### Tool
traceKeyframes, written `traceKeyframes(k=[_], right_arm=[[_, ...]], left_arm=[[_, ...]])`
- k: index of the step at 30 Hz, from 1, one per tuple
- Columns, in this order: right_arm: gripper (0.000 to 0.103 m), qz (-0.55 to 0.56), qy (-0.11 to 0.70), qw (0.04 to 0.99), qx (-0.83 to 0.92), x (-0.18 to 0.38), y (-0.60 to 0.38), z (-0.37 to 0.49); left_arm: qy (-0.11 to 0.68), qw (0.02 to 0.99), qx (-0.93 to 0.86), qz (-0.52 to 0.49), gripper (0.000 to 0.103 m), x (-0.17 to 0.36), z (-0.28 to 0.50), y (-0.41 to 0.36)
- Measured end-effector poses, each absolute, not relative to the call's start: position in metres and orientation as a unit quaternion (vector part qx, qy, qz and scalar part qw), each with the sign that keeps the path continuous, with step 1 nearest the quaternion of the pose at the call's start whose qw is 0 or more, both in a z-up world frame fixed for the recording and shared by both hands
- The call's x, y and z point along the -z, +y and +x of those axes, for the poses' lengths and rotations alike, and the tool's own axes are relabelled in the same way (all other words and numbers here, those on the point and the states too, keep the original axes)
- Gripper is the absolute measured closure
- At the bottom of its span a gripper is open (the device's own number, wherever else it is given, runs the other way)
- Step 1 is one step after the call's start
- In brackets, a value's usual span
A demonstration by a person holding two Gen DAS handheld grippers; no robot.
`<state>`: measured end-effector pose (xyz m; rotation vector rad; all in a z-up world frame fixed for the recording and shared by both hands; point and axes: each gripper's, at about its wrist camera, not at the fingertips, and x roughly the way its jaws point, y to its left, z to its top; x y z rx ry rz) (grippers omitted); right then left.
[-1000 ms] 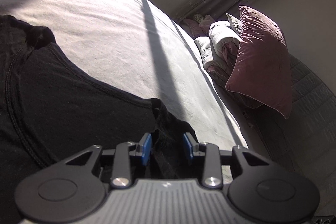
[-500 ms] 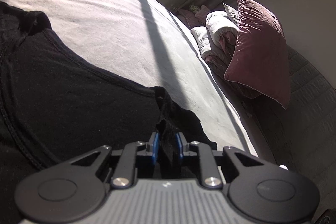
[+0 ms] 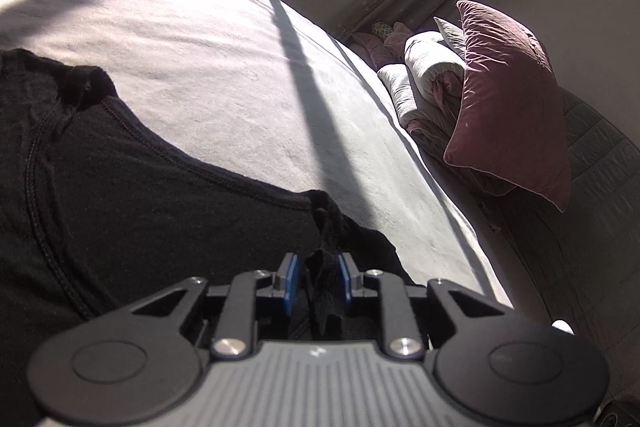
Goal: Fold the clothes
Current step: 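Fold the grasped side inward over the shirt body with the left gripper, then open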
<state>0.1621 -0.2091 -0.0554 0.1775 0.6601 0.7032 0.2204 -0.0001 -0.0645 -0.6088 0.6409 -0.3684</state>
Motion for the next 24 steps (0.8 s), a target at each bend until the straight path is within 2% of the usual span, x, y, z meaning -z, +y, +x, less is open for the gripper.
traceKeyframes(k=[5,10,15,17,18,20,24], right_arm=[[0.088,0.138,0.275,0.89,-0.335,0.045,-0.224,0.16],[0.088,0.123,0.331,0.894,-0.276,0.062,-0.223,0.174],[0.084,0.139,0.315,0.892,-0.293,0.054,-0.224,0.171],[0.067,0.137,0.31,0.897,-0.284,0.05,-0.225,0.168],[0.053,0.137,0.307,0.9,-0.276,0.048,-0.226,0.167],[0.052,0.15,0.305,0.9,-0.271,0.044,-0.23,0.164],[0.052,0.169,0.309,0.899,-0.259,0.029,-0.234,0.161]], left_arm=[[0.305,0.878,0.23,-0.289,0.076,0.063,0.221,-0.009],[0.348,0.872,0.224,-0.261,0.077,0.077,0.227,-0.025],[0.335,0.879,0.202,-0.274,0.055,0.06,0.221,-0.017],[0.33,0.883,0.191,-0.273,0.048,0.05,0.215,-0.012],[0.33,0.883,0.189,-0.275,0.043,0.044,0.211,-0.006],[0.33,0.884,0.183,-0.276,0.037,0.032,0.202,0.005],[0.335,0.893,0.157,-0.256,0.033,0.012,0.183,0.031]])
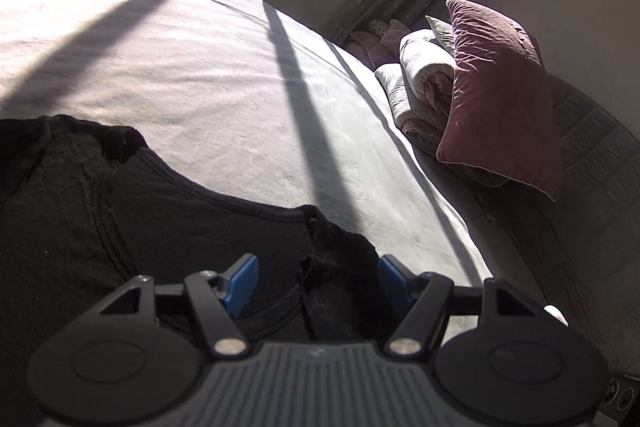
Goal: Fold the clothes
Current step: 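Raise both open grippers above the folded shirt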
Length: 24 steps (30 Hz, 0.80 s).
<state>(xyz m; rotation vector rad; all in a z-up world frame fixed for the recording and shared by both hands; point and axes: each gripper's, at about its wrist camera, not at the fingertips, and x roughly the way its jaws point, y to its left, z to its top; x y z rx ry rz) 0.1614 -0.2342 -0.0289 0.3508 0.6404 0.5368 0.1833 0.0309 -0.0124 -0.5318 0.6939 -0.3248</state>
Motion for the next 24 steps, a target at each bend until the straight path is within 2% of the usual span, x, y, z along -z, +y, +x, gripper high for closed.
traceKeyframes(k=[5,15,24], right_arm=[[0.052,0.174,0.312,0.899,-0.254,0.003,-0.231,0.147],[0.052,0.145,0.317,0.9,-0.261,-0.033,-0.186,0.134],[0.052,0.129,0.324,0.895,-0.277,-0.031,-0.125,0.141]], left_arm=[[0.344,0.903,0.106,-0.236,0.026,-0.002,0.16,0.076],[0.354,0.902,0.017,-0.245,0.021,-0.005,0.121,0.165],[0.362,0.883,-0.096,-0.284,0.02,0.033,0.108,0.238]])
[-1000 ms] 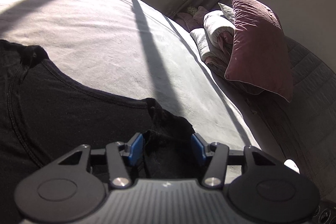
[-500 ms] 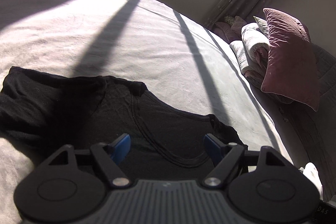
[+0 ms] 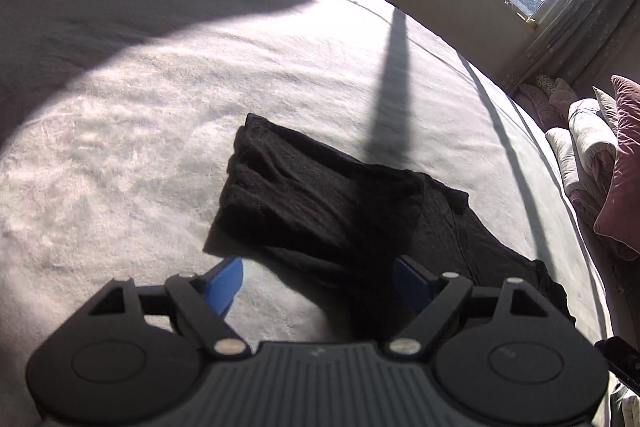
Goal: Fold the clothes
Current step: 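Raise both open grippers above the folded shirt, then grasp the folded shirt edge with the right gripper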
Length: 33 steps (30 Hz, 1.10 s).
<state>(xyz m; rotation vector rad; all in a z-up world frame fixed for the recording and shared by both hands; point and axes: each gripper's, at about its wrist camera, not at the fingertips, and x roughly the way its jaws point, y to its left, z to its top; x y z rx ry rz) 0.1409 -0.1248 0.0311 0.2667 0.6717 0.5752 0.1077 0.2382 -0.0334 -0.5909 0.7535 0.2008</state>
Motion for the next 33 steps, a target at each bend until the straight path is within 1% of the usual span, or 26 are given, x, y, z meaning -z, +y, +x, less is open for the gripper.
traceKeyframes(k=[3,7,12,16,17,18,21,23,27,33], right_arm=[[0.052,0.124,0.332,0.89,-0.285,-0.023,-0.103,0.147],[0.052,0.126,0.35,0.878,-0.302,-0.012,-0.07,0.163],[0.052,0.122,0.371,0.857,-0.336,-0.003,-0.021,0.19],[0.052,0.114,0.4,0.834,-0.362,0.003,0.026,0.219],[0.052,0.108,0.409,0.829,-0.366,0.003,0.038,0.226],[0.052,0.102,0.417,0.824,-0.371,0.003,0.05,0.232],[0.052,0.065,0.441,0.811,-0.379,0.003,0.088,0.25],[0.052,0.034,0.455,0.803,-0.383,0.004,0.111,0.257],[0.051,-0.009,0.475,0.793,-0.383,0.008,0.146,0.263],[0.051,-0.071,0.475,0.788,-0.386,0.01,0.191,0.257]], left_arm=[[0.343,0.872,-0.103,-0.334,0.02,0.041,0.105,0.263],[0.319,0.868,-0.115,-0.362,0.021,0.043,0.1,0.274],[0.299,0.861,-0.125,-0.391,0.036,0.048,0.093,0.281],[0.285,0.856,-0.135,-0.411,0.04,0.052,0.089,0.282],[0.284,0.857,-0.137,-0.408,0.044,0.053,0.09,0.282],[0.284,0.857,-0.141,-0.406,0.053,0.053,0.09,0.281],[0.281,0.85,-0.153,-0.418,0.067,0.058,0.089,0.286],[0.28,0.848,-0.157,-0.422,0.071,0.06,0.088,0.288],[0.282,0.849,-0.159,-0.416,0.072,0.059,0.089,0.288],[0.283,0.849,-0.16,-0.416,0.073,0.06,0.089,0.289]])
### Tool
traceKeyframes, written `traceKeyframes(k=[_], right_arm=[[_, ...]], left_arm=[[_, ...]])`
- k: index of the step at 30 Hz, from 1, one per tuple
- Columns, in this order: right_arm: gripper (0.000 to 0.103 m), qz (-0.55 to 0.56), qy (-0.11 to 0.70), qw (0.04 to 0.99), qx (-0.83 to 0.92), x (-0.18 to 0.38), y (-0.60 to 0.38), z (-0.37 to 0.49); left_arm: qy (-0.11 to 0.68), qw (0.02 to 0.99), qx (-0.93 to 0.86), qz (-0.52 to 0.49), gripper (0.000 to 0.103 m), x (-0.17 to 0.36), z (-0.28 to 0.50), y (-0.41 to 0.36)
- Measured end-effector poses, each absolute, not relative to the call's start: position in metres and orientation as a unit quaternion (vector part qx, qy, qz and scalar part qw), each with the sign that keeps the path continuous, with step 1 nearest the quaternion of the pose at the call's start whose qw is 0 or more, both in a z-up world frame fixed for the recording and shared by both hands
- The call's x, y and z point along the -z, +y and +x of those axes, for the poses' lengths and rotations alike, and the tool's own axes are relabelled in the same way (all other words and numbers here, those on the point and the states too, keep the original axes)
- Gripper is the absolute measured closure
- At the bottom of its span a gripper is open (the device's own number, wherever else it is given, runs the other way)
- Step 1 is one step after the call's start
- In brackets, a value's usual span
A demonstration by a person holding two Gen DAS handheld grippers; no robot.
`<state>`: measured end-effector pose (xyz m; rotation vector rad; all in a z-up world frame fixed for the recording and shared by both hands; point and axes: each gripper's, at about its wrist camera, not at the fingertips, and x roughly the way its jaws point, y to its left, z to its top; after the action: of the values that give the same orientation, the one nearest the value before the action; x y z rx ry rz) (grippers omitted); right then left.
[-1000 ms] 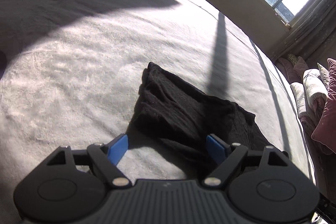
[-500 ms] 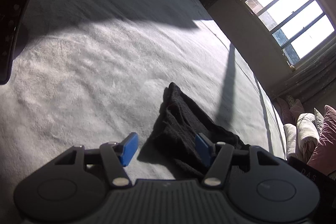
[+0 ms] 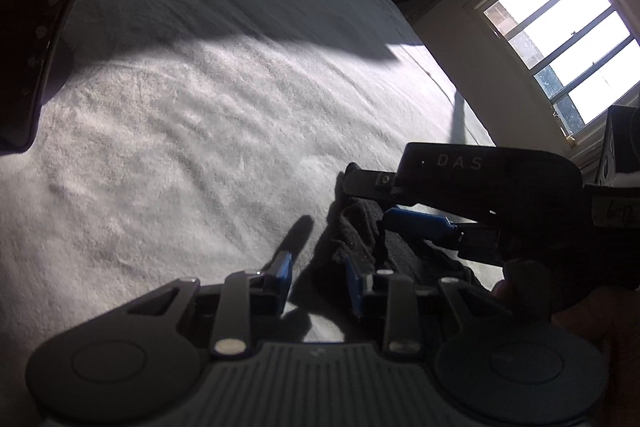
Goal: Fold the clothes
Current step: 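Grasp the folded shirt edge with the right gripper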
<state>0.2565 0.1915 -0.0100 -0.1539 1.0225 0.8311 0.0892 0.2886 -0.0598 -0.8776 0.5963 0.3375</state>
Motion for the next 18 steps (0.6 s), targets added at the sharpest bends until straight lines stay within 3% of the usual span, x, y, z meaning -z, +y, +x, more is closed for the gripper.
traceKeyframes(k=[5,6,8,9,10,12,14,18], right_arm=[[0.051,-0.135,0.46,0.796,-0.369,0.019,0.216,0.247],[0.056,-0.147,0.455,0.799,-0.364,0.02,0.218,0.244],[0.077,-0.161,0.444,0.804,-0.362,0.021,0.219,0.242],[0.096,-0.166,0.439,0.806,-0.362,0.021,0.218,0.242],[0.099,-0.161,0.439,0.807,-0.36,0.021,0.215,0.244],[0.099,-0.134,0.44,0.81,-0.365,0.017,0.204,0.248],[0.099,-0.094,0.442,0.81,-0.373,0.013,0.188,0.253],[0.099,-0.016,0.443,0.811,-0.382,0.004,0.154,0.263]], left_arm=[[0.284,0.85,-0.161,-0.413,0.073,0.06,0.089,0.288],[0.285,0.851,-0.161,-0.411,0.073,0.06,0.089,0.288],[0.286,0.852,-0.161,-0.407,0.073,0.06,0.09,0.287],[0.287,0.855,-0.157,-0.403,0.069,0.059,0.091,0.286],[0.287,0.857,-0.153,-0.4,0.066,0.058,0.092,0.285],[0.288,0.862,-0.144,-0.391,0.052,0.055,0.095,0.283],[0.29,0.869,-0.136,-0.376,0.044,0.052,0.099,0.278],[0.296,0.879,-0.132,-0.35,0.037,0.049,0.102,0.269]])
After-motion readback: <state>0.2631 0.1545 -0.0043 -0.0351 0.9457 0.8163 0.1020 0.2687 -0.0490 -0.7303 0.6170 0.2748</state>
